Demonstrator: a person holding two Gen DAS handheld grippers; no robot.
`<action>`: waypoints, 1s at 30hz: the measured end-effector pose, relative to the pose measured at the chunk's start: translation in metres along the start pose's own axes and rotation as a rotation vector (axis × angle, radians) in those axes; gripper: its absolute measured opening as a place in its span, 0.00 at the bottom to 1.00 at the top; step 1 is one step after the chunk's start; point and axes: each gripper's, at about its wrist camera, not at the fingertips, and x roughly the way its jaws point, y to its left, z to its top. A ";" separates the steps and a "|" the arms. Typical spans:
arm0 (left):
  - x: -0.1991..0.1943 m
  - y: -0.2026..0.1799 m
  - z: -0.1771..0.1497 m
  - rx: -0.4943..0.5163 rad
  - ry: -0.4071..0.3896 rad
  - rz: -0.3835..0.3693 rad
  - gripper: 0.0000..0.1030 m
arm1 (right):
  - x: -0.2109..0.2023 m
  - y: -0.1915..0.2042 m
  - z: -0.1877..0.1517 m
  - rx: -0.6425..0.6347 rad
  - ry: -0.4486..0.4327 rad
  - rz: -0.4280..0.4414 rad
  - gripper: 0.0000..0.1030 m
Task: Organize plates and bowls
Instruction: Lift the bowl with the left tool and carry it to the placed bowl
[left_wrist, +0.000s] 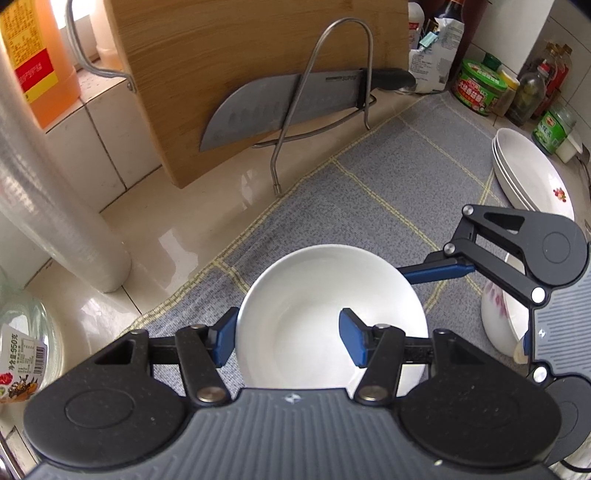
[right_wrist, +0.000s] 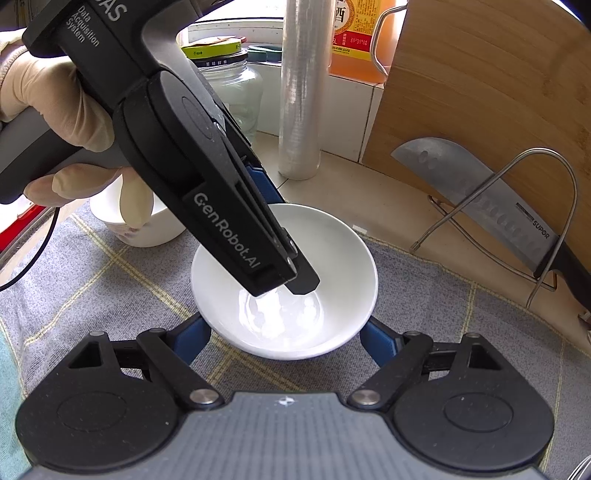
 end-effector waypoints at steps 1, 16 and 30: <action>0.000 -0.001 0.001 0.009 0.005 0.000 0.55 | 0.000 0.000 0.000 0.001 -0.001 0.000 0.88; 0.000 -0.001 0.005 0.007 0.011 -0.014 0.54 | -0.001 -0.001 -0.002 0.006 -0.002 0.003 0.88; -0.023 -0.020 0.005 0.041 -0.034 -0.007 0.54 | -0.027 0.002 -0.004 0.004 -0.023 -0.011 0.88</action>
